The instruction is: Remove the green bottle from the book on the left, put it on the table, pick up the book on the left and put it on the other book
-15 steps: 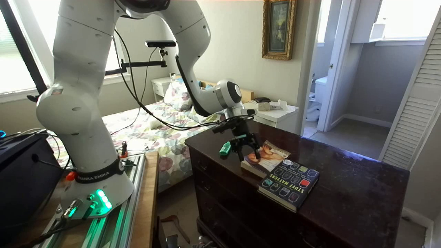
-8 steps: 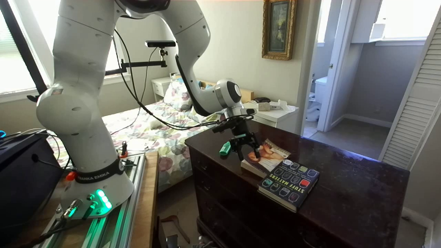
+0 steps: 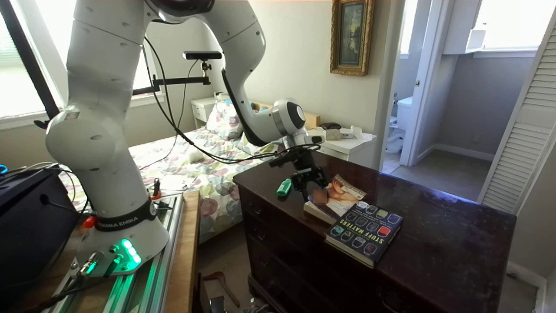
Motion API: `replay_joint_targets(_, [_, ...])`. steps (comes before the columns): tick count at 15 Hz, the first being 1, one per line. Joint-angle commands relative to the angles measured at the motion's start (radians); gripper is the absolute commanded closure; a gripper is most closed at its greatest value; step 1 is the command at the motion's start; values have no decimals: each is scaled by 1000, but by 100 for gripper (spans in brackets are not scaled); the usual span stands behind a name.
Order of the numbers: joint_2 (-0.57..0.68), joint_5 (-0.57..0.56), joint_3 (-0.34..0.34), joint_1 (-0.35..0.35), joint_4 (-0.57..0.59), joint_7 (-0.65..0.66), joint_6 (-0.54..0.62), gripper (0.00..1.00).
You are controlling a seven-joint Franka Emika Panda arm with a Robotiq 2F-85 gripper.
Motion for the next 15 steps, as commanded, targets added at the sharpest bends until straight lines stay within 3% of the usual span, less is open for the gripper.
replay_joint_targets(1, [11,-66,-4,-10,21,66,28,8])
replay_joint_targets(13, [53,-220,1,-36,44,238,93,10])
replay_joint_targets(14, [54,-229,2,-39,45,247,96,29])
replay_joint_targets(15, [56,-235,3,-41,46,256,99,35])
